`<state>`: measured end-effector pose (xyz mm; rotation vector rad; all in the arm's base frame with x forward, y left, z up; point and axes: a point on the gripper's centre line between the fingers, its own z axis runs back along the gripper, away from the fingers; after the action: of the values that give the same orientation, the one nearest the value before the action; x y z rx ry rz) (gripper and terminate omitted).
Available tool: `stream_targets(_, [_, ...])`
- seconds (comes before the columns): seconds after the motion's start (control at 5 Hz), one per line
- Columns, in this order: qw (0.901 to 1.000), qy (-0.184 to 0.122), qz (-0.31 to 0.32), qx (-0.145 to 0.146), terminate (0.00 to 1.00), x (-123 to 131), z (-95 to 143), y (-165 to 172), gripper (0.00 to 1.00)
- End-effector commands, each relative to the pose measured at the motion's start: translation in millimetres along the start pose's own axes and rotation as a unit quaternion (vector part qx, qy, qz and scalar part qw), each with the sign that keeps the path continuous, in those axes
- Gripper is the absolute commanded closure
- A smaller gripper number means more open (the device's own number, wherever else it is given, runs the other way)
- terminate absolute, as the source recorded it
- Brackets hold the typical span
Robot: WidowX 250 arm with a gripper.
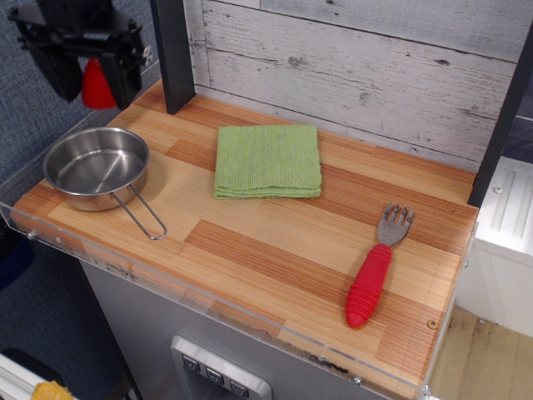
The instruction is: Put the strawberry inside the pan
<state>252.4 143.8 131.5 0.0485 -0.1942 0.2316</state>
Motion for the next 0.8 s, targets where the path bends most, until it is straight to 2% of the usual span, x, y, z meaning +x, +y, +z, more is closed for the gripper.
stream_targets(0.0, [0.9998, 0.007, 0.019, 0.009, 0.0, -11.2, -19.5, 11.3, 1.0])
stream_targets(0.6, [0.9993, 0.026, 0.027, 0.01, 0.0, -9.2, -49.6, 29.2, 1.0])
